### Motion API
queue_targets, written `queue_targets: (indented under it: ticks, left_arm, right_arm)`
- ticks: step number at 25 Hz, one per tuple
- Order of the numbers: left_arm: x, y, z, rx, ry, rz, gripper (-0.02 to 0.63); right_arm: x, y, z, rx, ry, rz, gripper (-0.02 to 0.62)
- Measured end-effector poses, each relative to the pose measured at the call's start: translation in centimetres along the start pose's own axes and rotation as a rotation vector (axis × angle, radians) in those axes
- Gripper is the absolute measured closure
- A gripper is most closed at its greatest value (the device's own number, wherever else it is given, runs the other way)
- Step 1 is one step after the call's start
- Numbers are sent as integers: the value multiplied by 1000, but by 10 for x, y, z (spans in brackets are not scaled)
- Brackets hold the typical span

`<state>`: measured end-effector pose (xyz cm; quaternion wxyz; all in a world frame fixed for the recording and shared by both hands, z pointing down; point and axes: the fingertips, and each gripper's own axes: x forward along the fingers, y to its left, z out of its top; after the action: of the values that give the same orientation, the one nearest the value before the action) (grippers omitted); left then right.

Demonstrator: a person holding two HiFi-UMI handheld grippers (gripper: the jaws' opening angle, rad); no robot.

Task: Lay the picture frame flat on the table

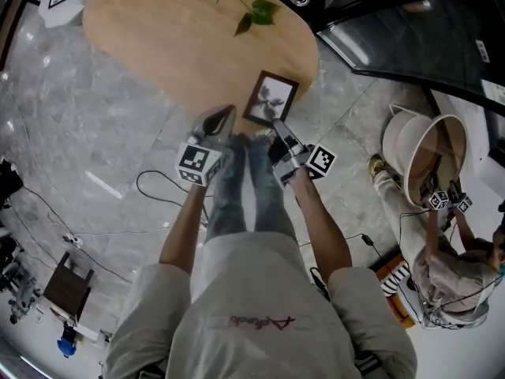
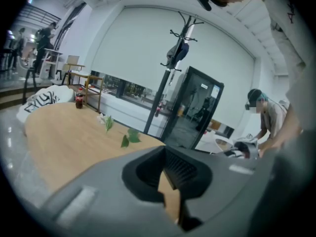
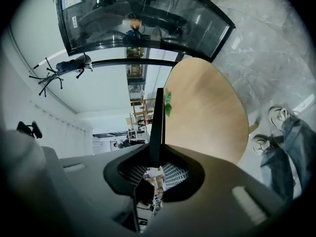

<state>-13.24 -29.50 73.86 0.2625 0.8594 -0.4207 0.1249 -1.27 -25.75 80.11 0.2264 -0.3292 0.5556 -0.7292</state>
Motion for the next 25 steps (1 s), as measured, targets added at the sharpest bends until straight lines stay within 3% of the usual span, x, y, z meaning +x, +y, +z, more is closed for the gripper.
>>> queue_targets:
  ticks: [14,25]
  left_arm:
    - [26,18,-55,-34,10,6,606]
    - [33,34,-70,-44,10,11,606]
  right_arm:
    - [3,-76,-16,-4,85,-67,520]
    - [42,-108,-10,-61,112,-93,520]
